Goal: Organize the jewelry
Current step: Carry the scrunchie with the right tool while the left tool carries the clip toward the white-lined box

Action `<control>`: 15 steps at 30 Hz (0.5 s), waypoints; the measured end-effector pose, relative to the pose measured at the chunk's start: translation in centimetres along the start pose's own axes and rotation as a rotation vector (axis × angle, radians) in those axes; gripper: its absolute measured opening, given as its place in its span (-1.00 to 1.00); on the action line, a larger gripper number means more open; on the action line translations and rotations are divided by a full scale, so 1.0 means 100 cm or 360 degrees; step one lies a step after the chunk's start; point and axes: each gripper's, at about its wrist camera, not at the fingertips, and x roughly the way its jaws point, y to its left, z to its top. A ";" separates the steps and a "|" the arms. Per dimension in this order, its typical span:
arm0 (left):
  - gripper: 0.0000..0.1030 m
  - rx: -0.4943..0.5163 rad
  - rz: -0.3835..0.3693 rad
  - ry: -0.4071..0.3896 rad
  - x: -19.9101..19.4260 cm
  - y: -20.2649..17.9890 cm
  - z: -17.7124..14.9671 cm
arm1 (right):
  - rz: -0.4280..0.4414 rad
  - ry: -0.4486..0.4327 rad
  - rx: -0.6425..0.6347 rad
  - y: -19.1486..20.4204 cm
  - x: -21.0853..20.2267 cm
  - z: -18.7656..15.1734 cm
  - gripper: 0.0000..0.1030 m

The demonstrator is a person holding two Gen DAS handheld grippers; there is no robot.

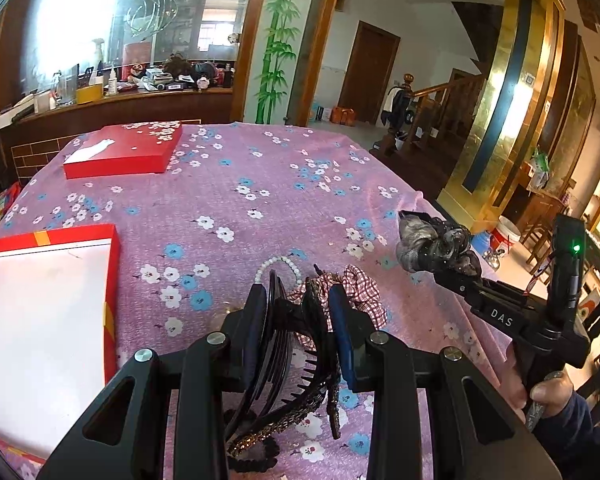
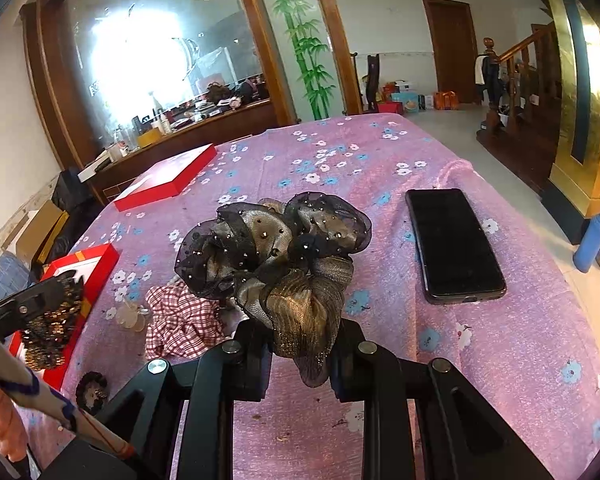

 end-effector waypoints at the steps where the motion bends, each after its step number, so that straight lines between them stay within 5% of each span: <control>1: -0.40 -0.0006 -0.0008 -0.0005 -0.002 0.001 0.001 | 0.0004 0.0007 0.0019 -0.001 0.000 -0.001 -0.54; 15: -0.40 -0.0059 -0.0033 -0.0055 -0.020 0.017 -0.001 | 0.0059 0.0013 -0.0018 0.029 -0.031 -0.010 -0.54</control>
